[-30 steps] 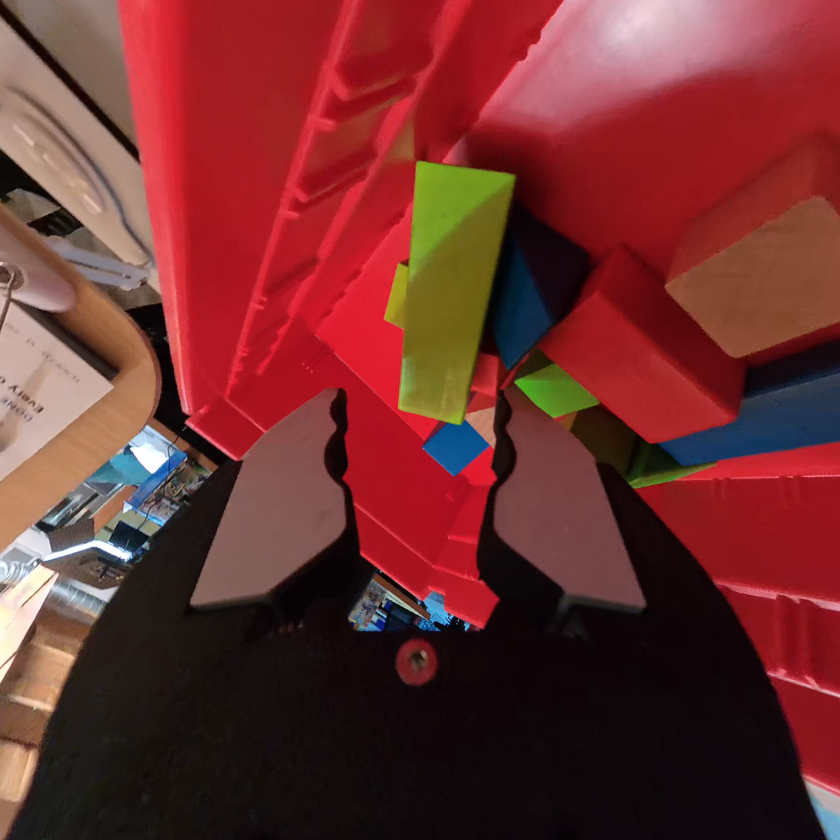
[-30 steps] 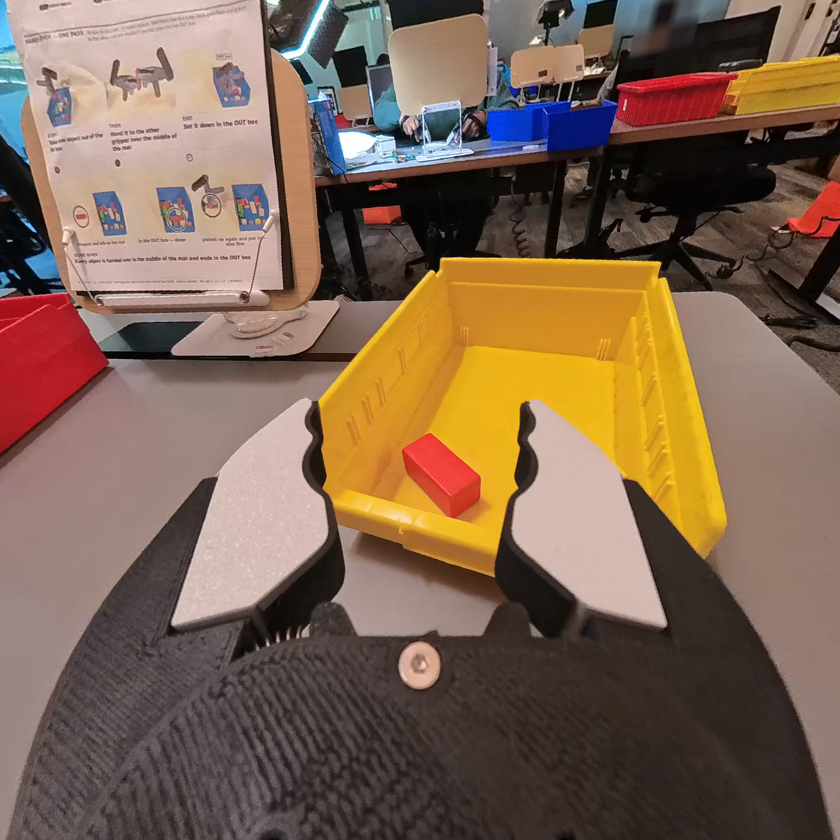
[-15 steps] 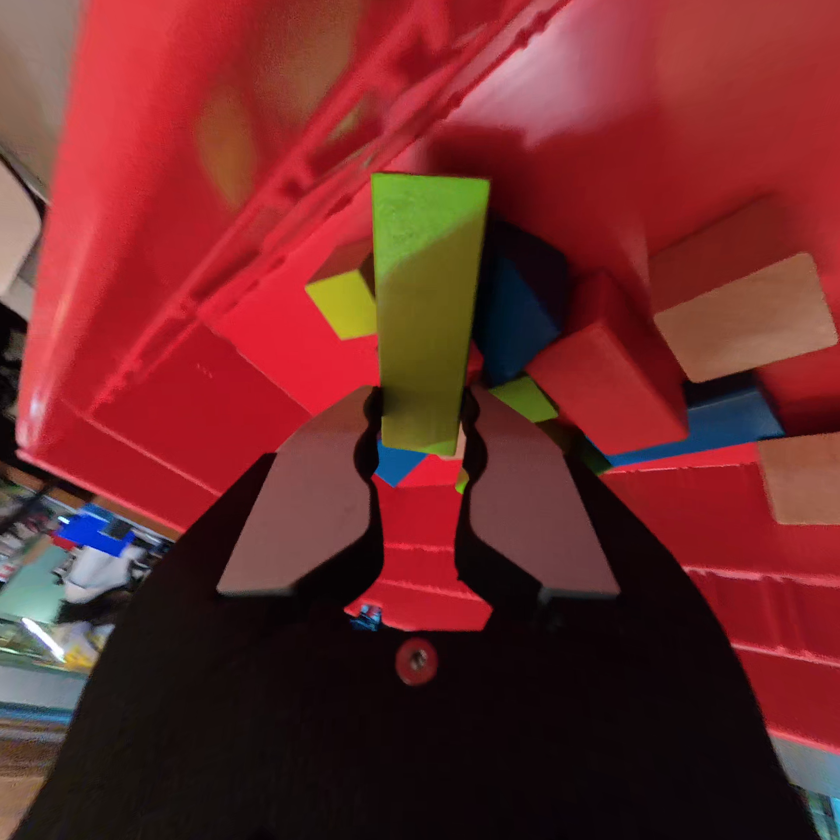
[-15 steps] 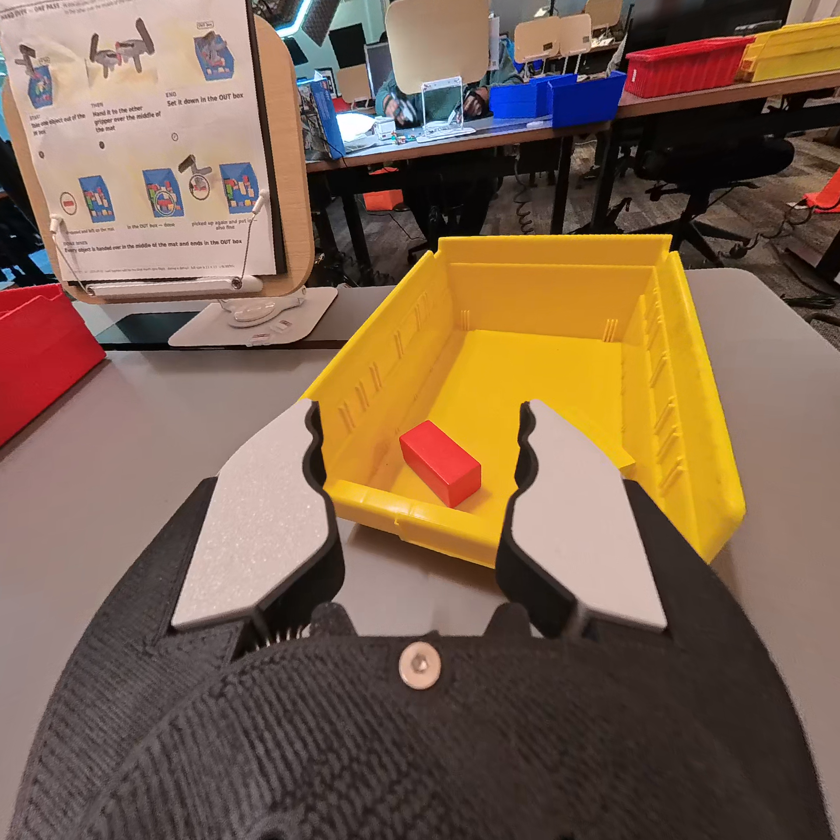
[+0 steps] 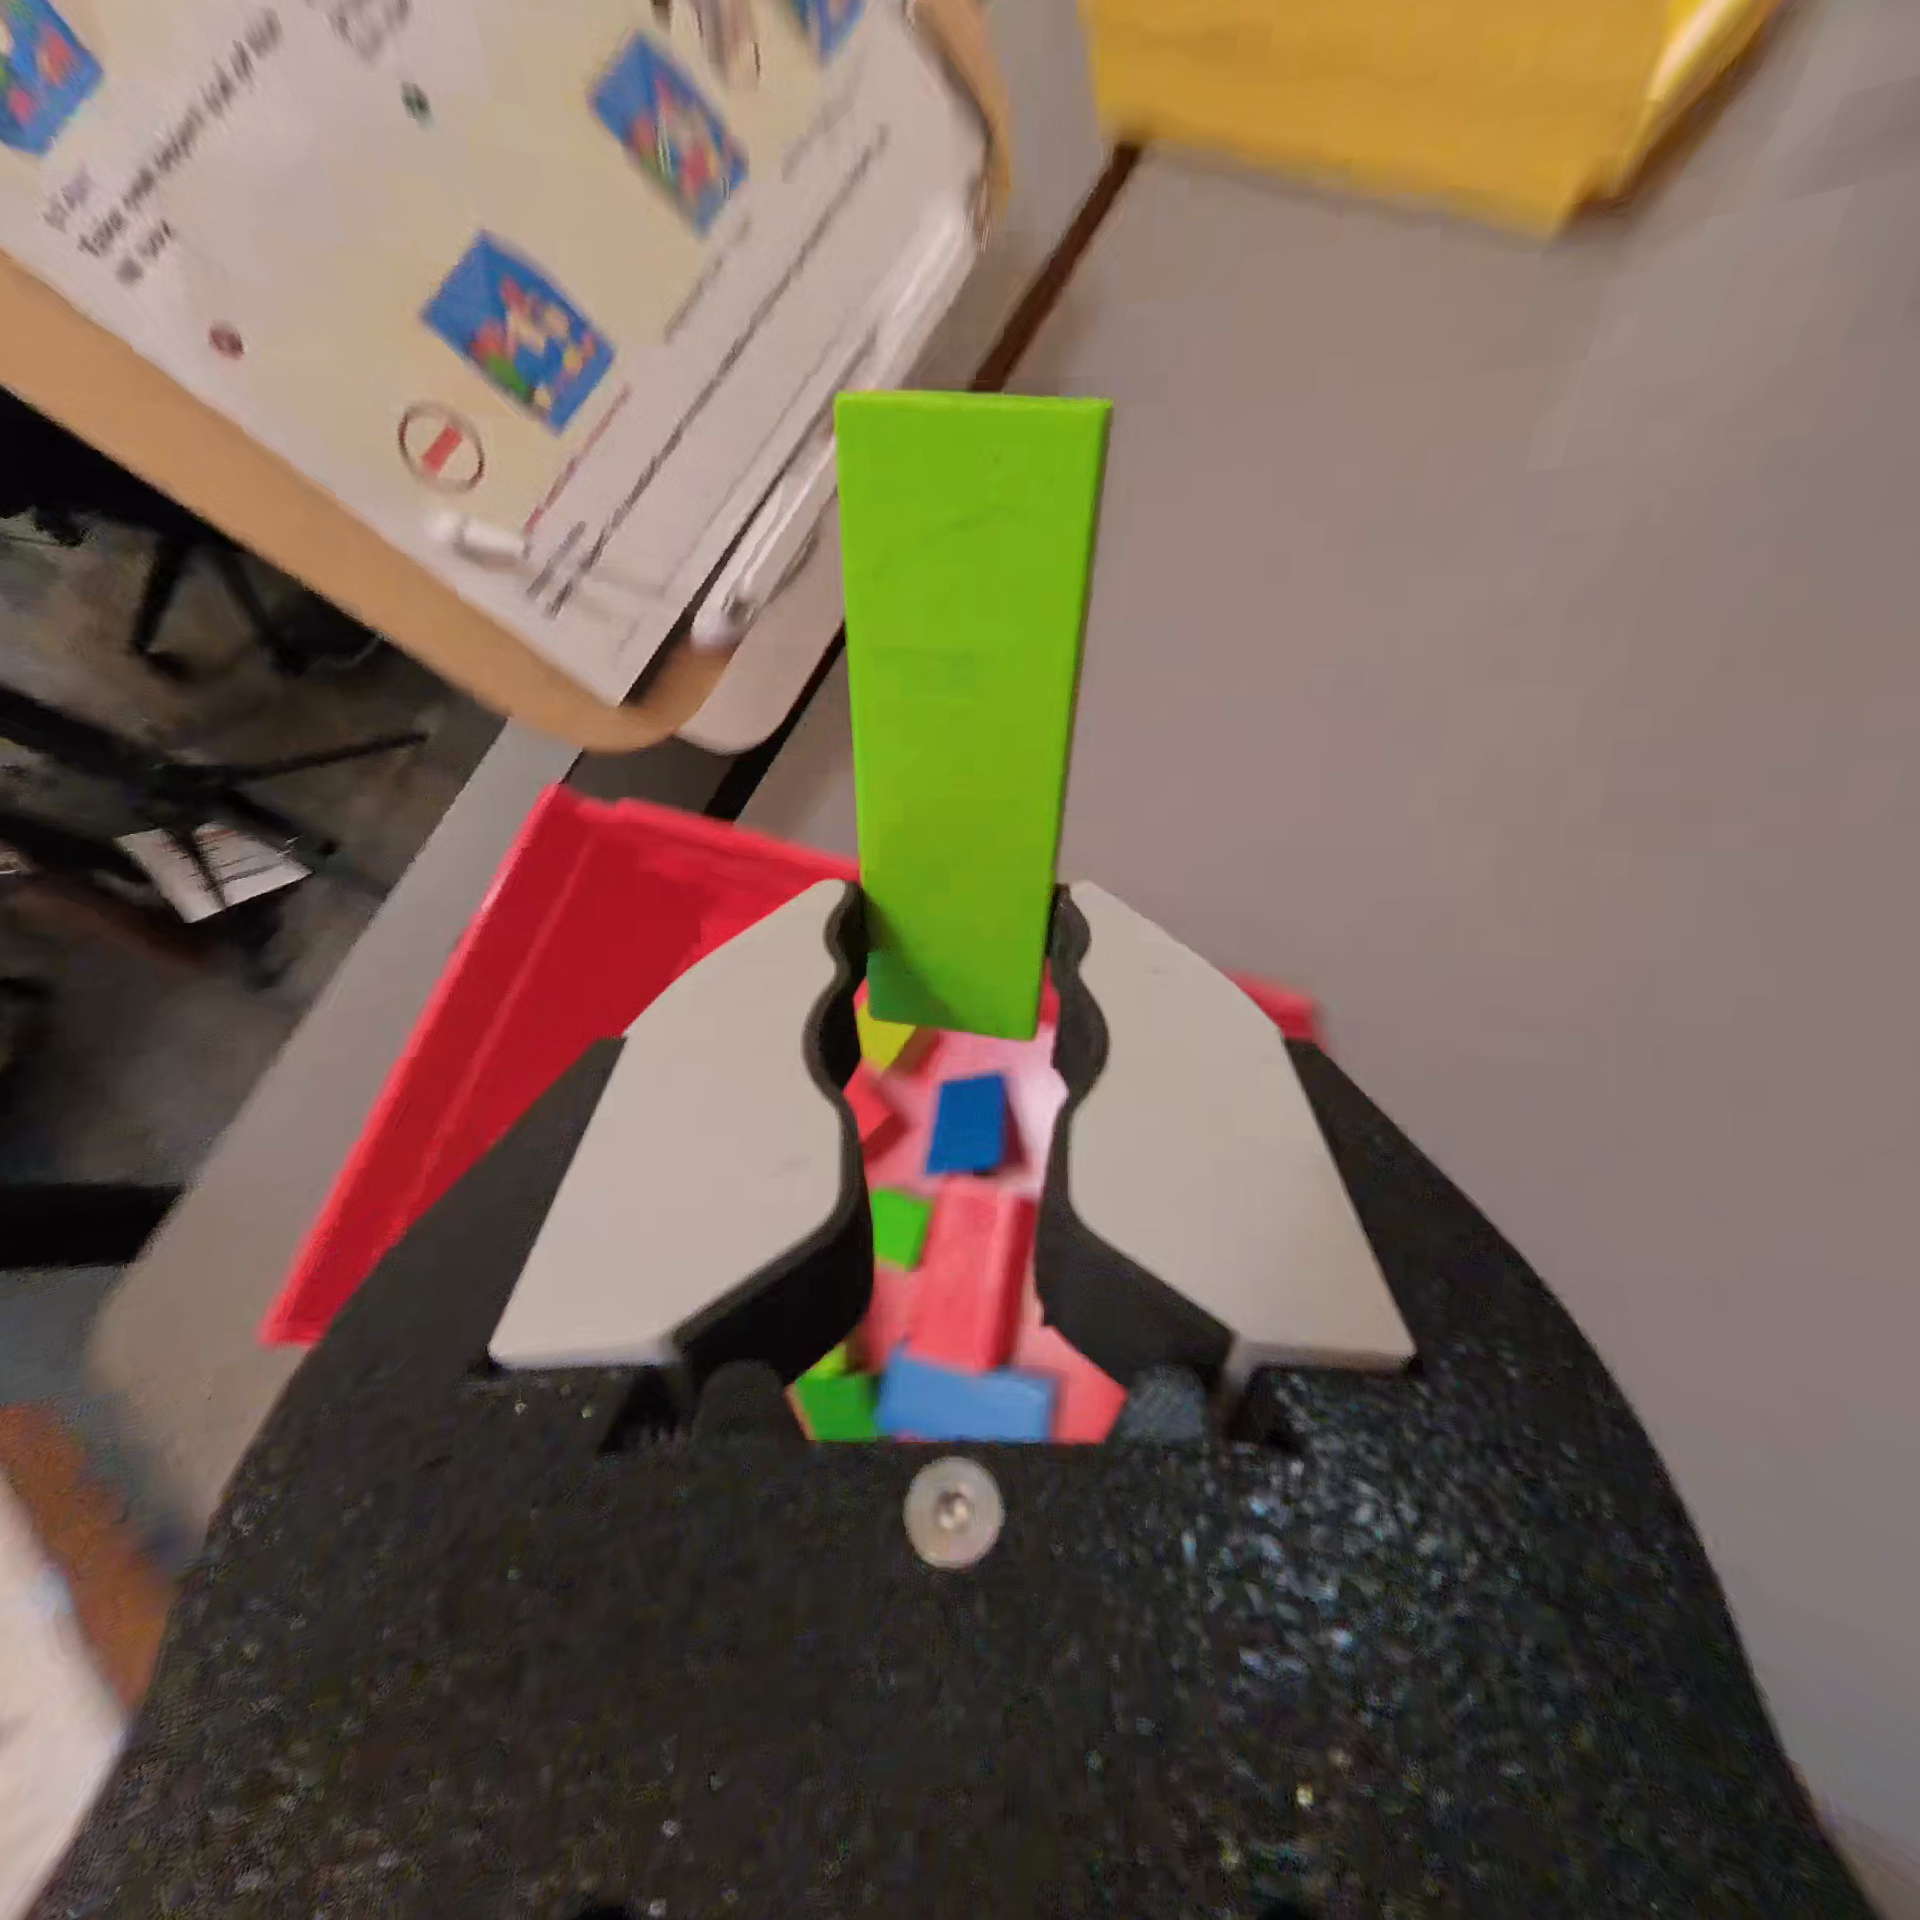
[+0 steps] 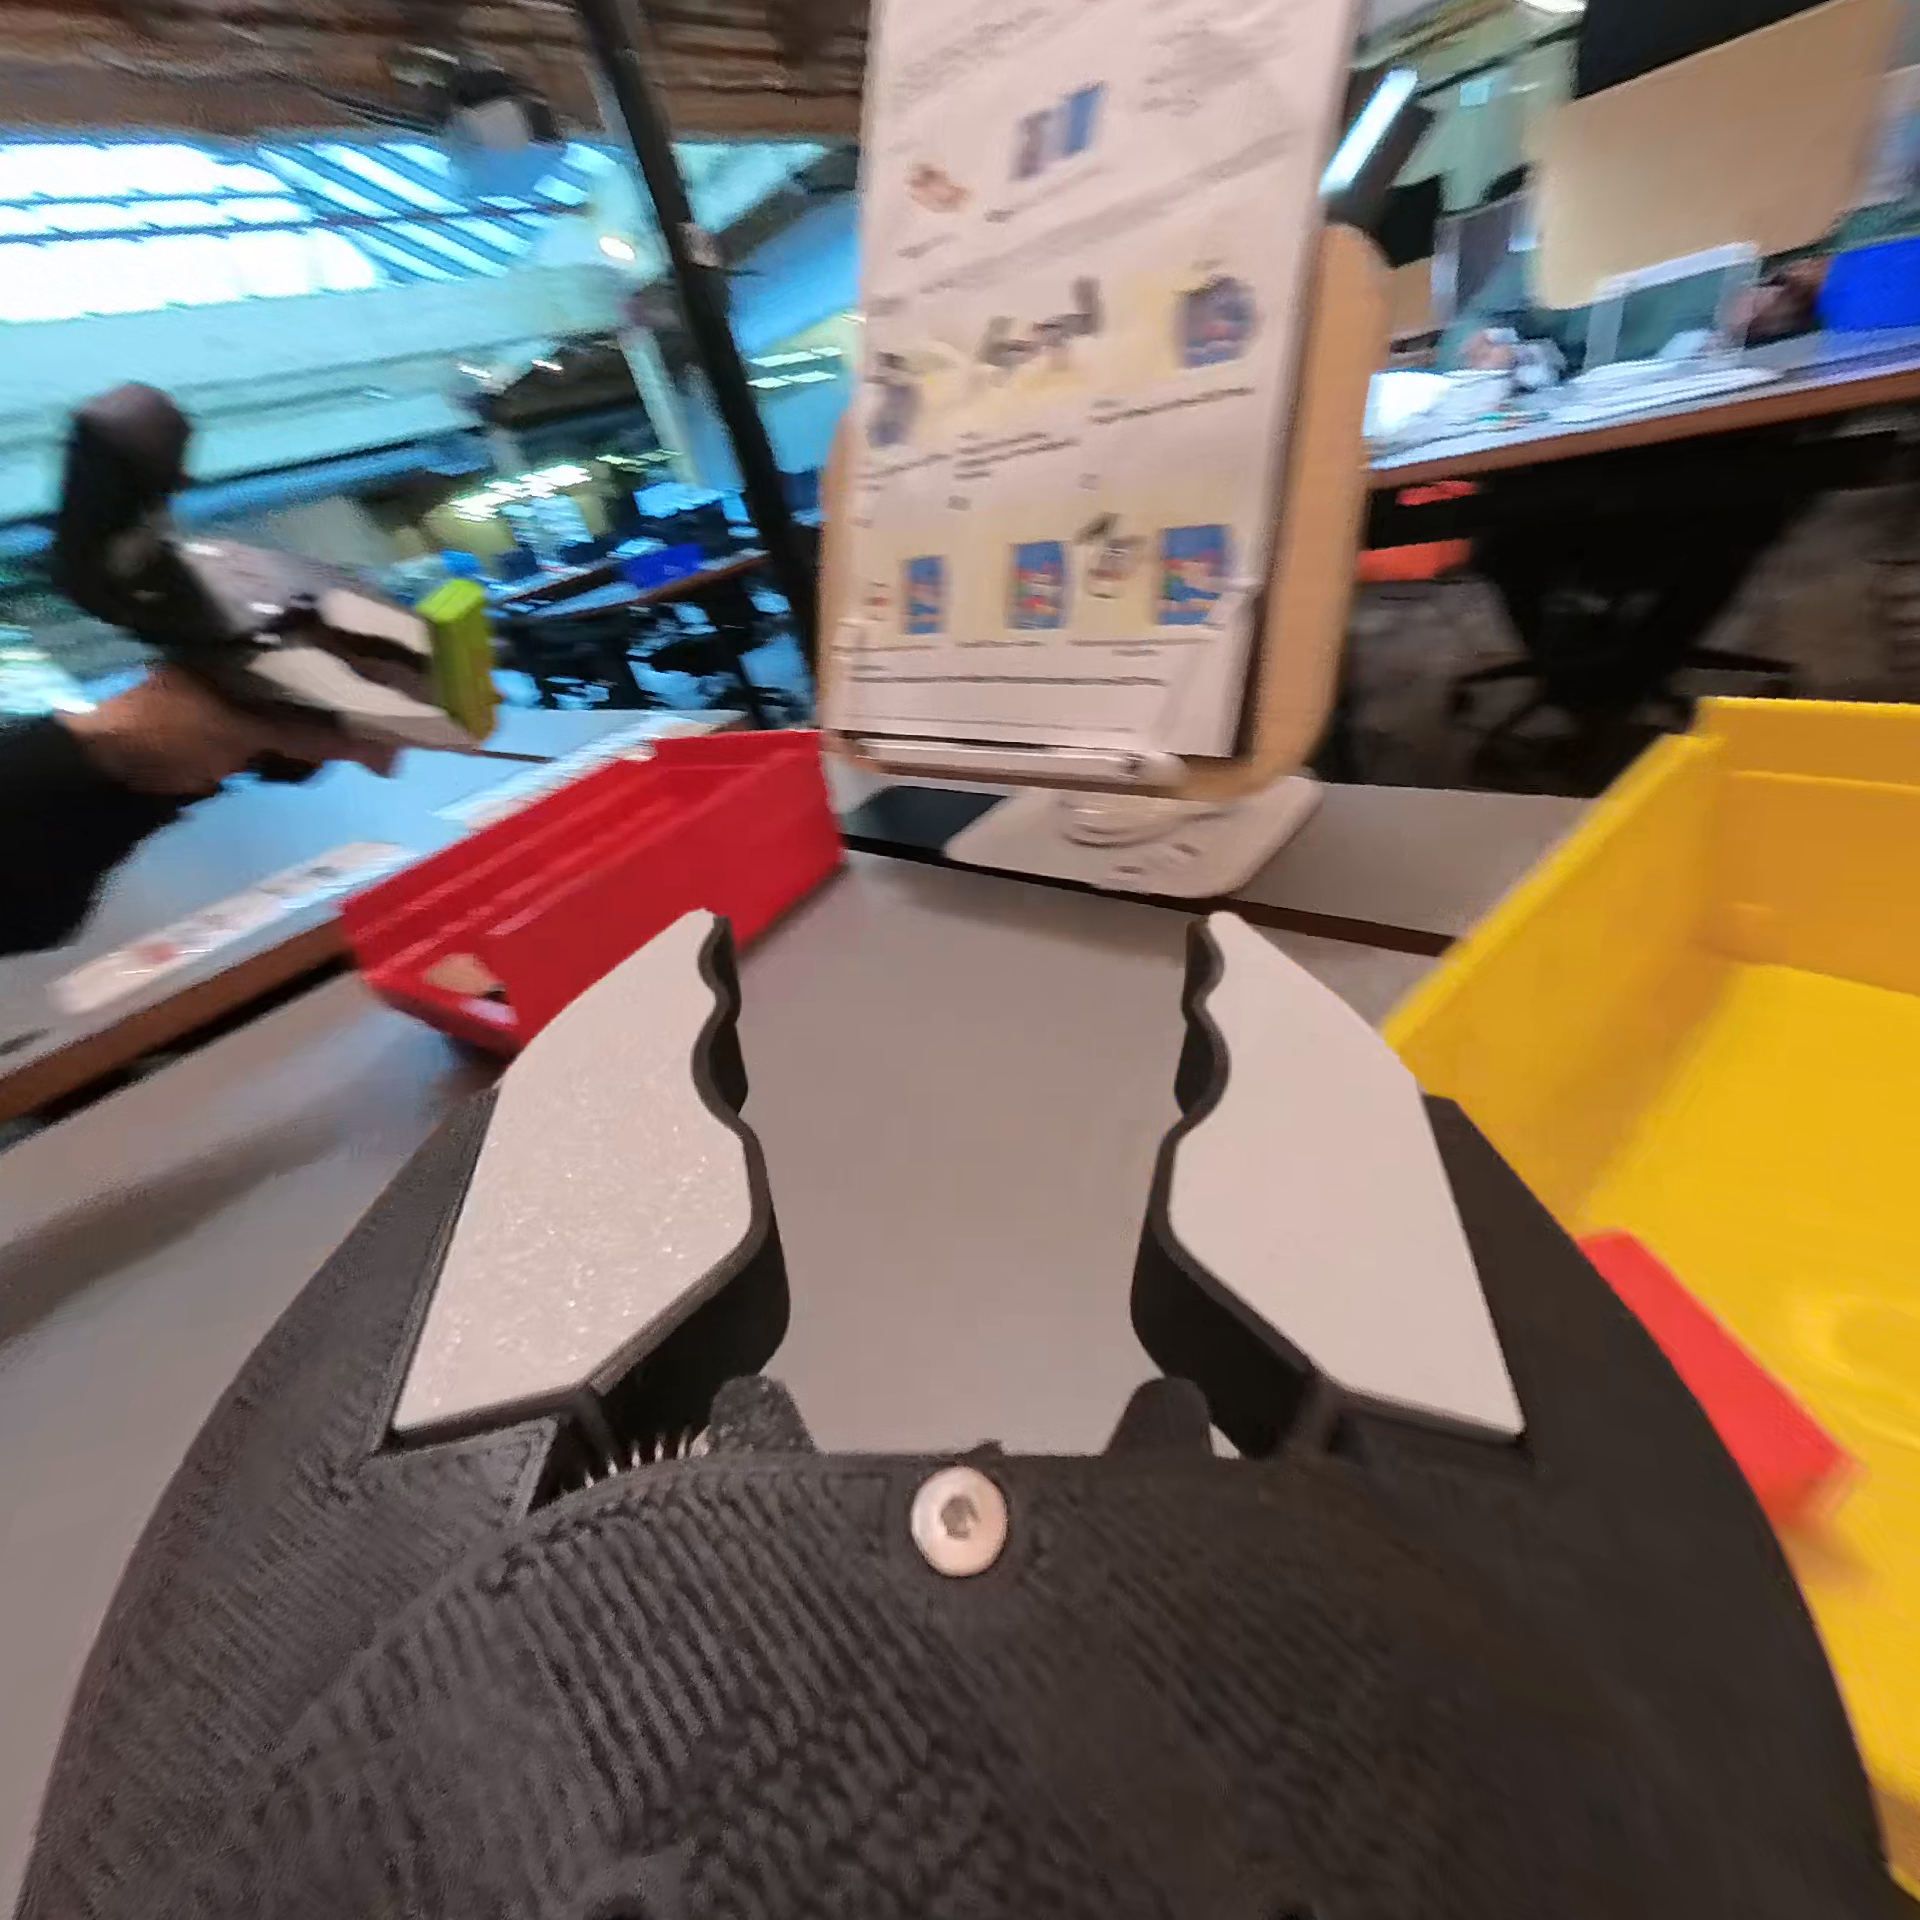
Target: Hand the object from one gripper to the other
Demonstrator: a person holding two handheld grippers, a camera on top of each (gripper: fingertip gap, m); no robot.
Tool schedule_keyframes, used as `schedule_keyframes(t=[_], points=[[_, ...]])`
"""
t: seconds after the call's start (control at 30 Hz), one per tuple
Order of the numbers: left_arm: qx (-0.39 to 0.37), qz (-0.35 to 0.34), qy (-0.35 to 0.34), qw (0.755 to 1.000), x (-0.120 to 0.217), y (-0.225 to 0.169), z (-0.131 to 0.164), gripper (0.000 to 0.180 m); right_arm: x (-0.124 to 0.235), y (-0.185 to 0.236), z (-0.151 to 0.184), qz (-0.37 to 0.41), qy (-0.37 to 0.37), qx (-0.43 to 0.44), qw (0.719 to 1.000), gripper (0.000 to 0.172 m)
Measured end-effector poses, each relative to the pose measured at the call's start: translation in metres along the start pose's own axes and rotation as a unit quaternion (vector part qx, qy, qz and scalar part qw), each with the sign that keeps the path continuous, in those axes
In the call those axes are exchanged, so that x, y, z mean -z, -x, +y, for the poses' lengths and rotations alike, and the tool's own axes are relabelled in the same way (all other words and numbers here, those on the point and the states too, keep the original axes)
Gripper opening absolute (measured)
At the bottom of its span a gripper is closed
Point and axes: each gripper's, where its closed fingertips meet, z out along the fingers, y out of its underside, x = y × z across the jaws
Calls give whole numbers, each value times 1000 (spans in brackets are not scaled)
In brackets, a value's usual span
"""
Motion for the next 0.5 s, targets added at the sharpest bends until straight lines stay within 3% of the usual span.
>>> schedule_keyframes(t=[0.03,0.27,0.43,0.5], points=[[29,10,-33,999,2,-13,-12,33,-6,16,-1,-33,-6,-7,999,83],[155,117,-181,964,-13,-127,-73,33,-29,130,-2,-242,-29,-38,969,80],[121,172,-206,956,-38,-198,-105,33,-28,173,4,-312,-13,-28,949,84],[101,187,-206,955,-44,-217,-116,33,-26,182,7,-333,-5,-26,943,78]])
